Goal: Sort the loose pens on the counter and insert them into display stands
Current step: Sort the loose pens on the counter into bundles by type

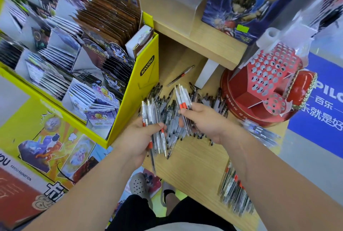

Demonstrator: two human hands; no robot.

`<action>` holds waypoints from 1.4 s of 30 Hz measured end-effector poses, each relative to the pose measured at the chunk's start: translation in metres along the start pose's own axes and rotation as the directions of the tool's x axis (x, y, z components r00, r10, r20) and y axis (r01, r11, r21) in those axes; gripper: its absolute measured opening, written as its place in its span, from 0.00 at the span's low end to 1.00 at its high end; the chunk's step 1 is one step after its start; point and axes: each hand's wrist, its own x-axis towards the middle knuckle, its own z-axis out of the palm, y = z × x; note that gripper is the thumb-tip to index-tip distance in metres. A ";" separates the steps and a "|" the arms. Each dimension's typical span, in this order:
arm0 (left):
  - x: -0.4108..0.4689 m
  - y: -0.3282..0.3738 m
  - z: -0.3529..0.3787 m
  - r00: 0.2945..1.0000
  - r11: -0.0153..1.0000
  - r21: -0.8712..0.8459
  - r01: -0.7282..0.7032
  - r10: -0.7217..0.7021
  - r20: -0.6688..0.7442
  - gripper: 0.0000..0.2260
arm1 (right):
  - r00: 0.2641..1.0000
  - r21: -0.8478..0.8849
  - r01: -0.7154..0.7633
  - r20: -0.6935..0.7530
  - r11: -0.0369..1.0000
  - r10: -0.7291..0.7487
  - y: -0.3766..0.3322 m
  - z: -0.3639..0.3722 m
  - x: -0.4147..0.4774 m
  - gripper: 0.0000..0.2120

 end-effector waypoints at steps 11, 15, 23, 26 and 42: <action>0.001 -0.005 0.042 0.987 0.954 -0.297 0.048 0.001 0.163 0.27 | 0.970 -0.540 0.157 -0.073 0.827 -0.232 -0.012 0.026 -0.039 0.15; 0.002 -0.002 0.056 0.967 0.941 -0.337 0.034 0.053 0.248 0.14 | 0.911 -0.521 0.183 -0.229 0.833 -0.344 -0.012 0.017 -0.040 0.19; 0.013 -0.001 0.052 0.968 0.939 -0.343 0.026 0.062 0.242 0.14 | 0.859 -0.633 0.269 -0.183 0.726 -0.478 -0.011 0.015 -0.038 0.11; 0.019 -0.005 0.049 0.965 0.933 -0.356 0.049 0.049 0.259 0.12 | 0.854 -0.652 0.296 -0.148 0.699 -0.499 -0.007 0.017 -0.035 0.09; 0.026 0.004 0.010 0.994 0.923 -0.376 0.080 -0.048 0.095 0.21 | 0.848 -0.413 0.236 -0.355 0.879 -0.394 -0.011 0.010 0.031 0.11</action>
